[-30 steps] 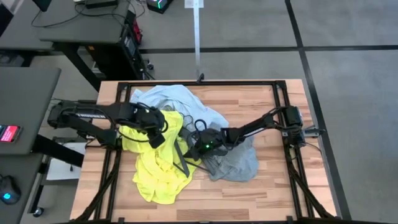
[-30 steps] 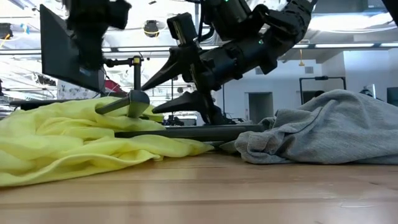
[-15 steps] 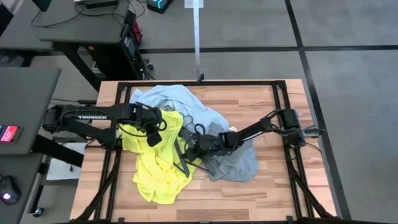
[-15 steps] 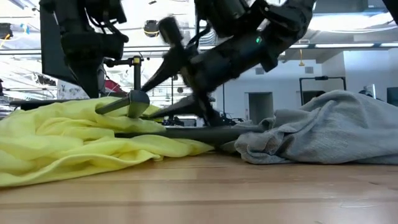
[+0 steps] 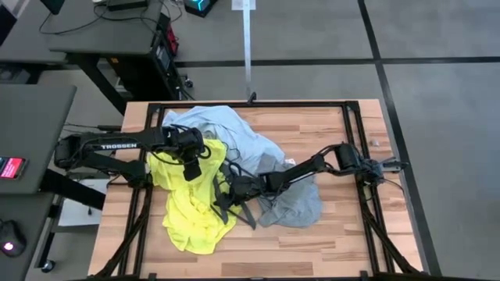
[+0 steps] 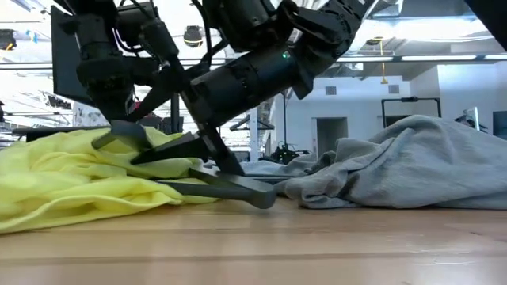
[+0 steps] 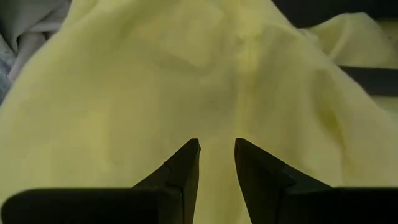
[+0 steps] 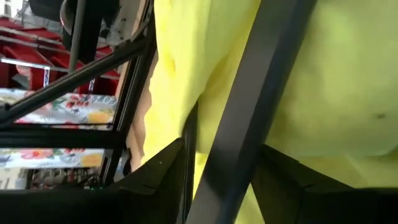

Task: Hang clothes
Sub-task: Hang the yellow shirt on the rack

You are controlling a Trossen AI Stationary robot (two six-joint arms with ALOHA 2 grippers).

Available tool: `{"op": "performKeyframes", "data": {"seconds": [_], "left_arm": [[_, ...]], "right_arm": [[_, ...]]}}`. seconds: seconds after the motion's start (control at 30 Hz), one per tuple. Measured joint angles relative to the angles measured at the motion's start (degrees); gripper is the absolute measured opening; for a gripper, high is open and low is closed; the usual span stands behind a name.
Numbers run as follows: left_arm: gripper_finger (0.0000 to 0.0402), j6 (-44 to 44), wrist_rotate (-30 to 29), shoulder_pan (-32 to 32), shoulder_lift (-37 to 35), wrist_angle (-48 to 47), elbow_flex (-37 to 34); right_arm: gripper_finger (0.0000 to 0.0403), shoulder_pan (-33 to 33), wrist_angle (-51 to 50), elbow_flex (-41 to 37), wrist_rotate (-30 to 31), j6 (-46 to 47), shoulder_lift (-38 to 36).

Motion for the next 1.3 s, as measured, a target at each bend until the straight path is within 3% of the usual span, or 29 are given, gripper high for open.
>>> {"op": "performKeyframes", "data": {"seconds": [0.1, 0.13, 0.47, 0.73, 1.07, 1.3], "left_arm": [[0.0087, 0.17, 0.32, 0.0, -0.08, 0.28, 0.04], [0.0087, 0.37, 0.71, -0.02, -0.35, -0.01, 0.21], [0.0087, 2.22, 2.04, -0.02, -4.72, -7.19, 8.81], [0.0087, 2.19, 10.77, 0.07, -4.4, -13.44, 17.83], [0.0087, 0.89, 8.41, 0.07, -4.41, -23.0, 35.72], [0.0087, -3.91, 7.71, 0.07, -4.41, -27.59, 47.24]], "right_arm": [[0.0044, -0.07, -0.65, -0.05, -0.05, -1.44, -0.35], [0.0036, -0.08, -0.97, -0.08, -0.05, -2.22, -0.46], [0.0033, -1.02, -3.71, -0.21, 1.11, -12.6, -3.44], [0.0033, -4.92, -8.7, -0.21, 2.4, -30.1, -10.15], [0.0032, -9.47, -13.65, -0.14, 1.57, -49.74, -19.16], [0.0032, -13.34, -12.9, -0.06, -5.88, -56.78, -23.54]]}}
